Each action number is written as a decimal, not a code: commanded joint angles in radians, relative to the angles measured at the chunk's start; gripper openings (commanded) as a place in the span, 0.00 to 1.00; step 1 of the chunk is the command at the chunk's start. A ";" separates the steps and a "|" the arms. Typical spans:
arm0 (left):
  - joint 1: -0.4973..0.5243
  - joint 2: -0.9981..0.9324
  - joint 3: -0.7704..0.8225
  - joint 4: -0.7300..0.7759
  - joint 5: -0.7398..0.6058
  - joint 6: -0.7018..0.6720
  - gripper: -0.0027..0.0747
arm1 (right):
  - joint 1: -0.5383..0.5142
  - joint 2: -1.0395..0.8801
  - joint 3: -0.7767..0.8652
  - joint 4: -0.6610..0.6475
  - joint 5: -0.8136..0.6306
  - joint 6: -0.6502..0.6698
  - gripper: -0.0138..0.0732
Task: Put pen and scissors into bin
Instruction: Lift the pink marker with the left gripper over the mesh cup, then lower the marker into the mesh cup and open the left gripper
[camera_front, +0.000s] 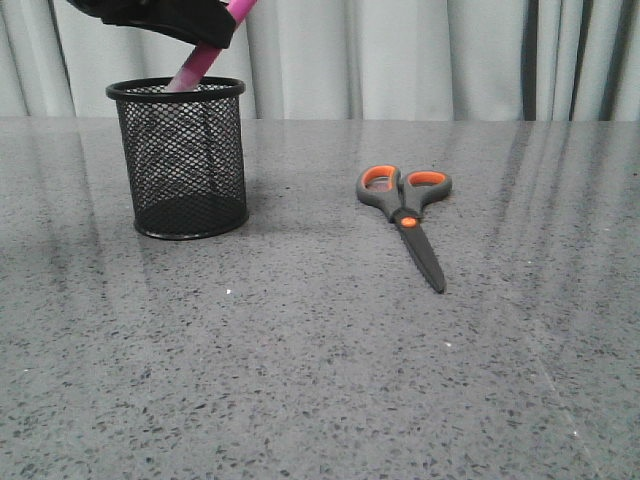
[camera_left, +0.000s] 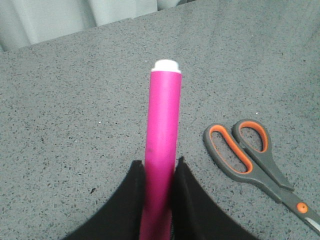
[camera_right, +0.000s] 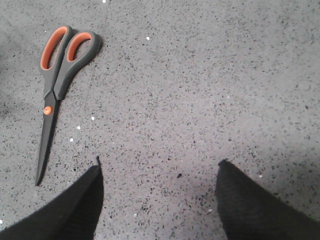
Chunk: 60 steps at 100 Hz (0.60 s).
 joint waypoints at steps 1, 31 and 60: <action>-0.009 -0.033 -0.033 0.009 -0.040 0.002 0.01 | -0.005 0.004 -0.031 0.008 -0.050 -0.013 0.66; -0.009 -0.033 -0.033 0.010 -0.027 0.002 0.01 | -0.005 0.004 -0.031 0.008 -0.055 -0.013 0.66; -0.009 -0.033 -0.033 0.034 0.011 0.002 0.23 | -0.005 0.004 -0.031 0.008 -0.055 -0.013 0.66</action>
